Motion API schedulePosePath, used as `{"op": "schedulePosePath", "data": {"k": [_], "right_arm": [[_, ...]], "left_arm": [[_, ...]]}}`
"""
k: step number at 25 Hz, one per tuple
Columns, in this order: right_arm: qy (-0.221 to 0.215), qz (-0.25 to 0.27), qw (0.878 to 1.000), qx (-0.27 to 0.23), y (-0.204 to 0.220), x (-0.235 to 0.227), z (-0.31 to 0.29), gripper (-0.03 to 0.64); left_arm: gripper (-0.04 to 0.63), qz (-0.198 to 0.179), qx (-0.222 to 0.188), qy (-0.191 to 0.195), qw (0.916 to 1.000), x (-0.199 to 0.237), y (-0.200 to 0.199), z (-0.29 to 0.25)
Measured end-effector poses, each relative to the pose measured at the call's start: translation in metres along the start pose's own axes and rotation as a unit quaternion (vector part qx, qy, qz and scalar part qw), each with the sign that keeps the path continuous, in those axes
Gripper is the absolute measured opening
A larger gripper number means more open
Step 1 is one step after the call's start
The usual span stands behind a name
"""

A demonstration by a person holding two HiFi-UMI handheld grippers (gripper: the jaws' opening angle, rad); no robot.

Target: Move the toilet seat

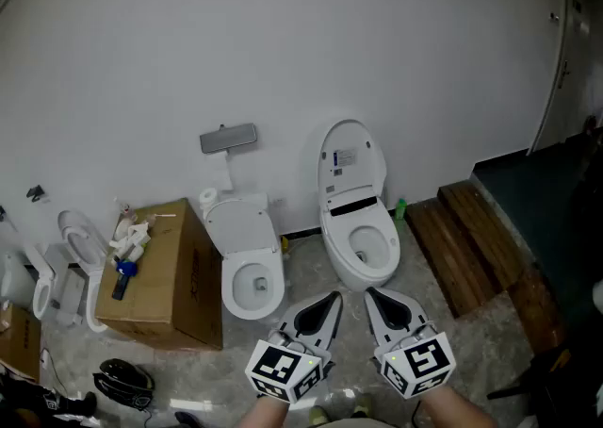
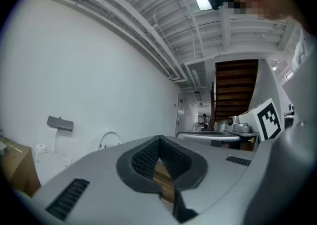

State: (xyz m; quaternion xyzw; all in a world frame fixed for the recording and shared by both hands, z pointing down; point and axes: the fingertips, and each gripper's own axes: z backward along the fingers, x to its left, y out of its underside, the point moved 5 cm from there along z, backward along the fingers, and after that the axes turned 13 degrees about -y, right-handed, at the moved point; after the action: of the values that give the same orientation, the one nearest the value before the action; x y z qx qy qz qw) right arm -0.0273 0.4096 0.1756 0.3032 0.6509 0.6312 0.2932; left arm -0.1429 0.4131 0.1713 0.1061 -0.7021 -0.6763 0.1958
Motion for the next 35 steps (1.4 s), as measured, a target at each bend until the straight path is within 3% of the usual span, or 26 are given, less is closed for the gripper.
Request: {"op": "schedulePosePath", "data": {"k": [22,35], "right_arm": [[0.007,-0.001,1.000,-0.025,-0.001,-0.013,0.022,0.012],[0.017,0.003,0.999,-0.034,-0.001,-0.052,0.049,0.012]], "left_arm": [[0.003,-0.005,0.000,-0.001,1.0000,-0.017,0.008,-0.007],[0.003,-0.010,0.000,-0.003,0.9999,-0.049,0.008,-0.035]]}}
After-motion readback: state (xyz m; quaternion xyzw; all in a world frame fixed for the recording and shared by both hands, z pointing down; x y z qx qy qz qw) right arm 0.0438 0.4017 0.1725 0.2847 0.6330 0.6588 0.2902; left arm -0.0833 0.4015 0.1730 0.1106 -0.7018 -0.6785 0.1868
